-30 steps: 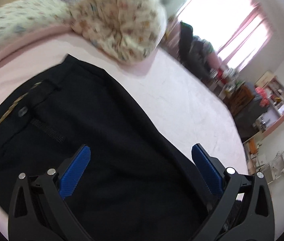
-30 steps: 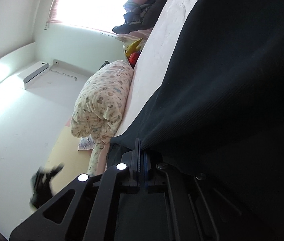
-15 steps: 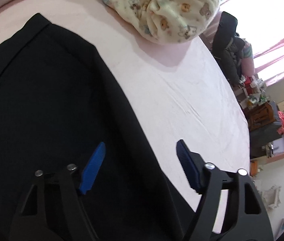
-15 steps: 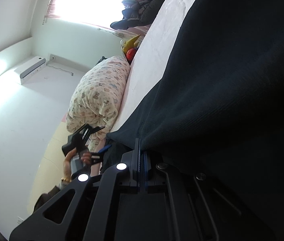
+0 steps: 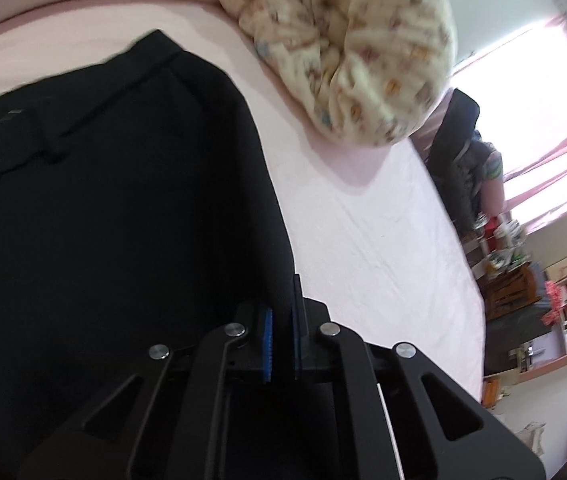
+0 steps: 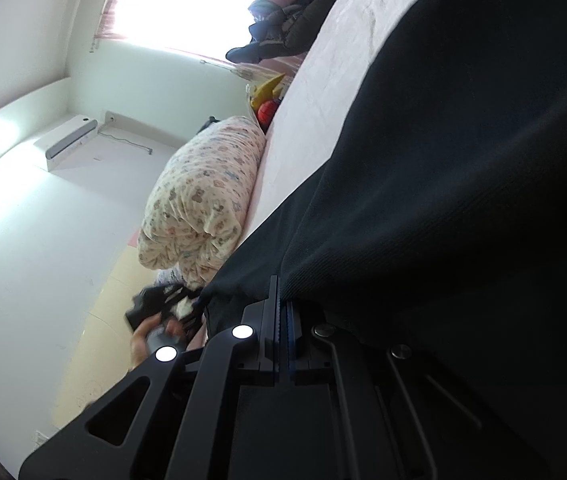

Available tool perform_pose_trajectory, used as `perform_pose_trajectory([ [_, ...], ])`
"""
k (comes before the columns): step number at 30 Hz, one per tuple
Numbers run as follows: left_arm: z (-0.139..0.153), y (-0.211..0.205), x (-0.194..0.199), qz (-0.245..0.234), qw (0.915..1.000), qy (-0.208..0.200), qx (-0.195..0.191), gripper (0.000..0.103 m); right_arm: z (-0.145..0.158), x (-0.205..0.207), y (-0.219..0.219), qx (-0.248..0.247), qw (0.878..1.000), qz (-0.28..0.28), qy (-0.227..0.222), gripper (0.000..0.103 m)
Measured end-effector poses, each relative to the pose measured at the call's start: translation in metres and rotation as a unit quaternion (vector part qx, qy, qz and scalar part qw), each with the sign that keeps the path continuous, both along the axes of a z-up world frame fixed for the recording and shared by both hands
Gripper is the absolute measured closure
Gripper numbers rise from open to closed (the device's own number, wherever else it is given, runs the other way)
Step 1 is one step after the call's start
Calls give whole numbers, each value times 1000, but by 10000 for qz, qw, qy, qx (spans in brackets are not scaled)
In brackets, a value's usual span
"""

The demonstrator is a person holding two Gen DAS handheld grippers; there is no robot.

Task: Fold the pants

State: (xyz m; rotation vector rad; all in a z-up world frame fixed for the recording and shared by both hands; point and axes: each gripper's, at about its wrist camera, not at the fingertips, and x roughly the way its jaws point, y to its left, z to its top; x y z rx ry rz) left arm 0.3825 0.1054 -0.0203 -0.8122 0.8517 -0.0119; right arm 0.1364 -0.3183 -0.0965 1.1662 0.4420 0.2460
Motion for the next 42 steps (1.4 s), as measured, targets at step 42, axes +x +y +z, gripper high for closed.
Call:
perform_pose_trajectory([
  [42,-53,74,-312,1083,9896,-487,-807,91,44,-101,-24,-1684,9746,567,1365,100],
])
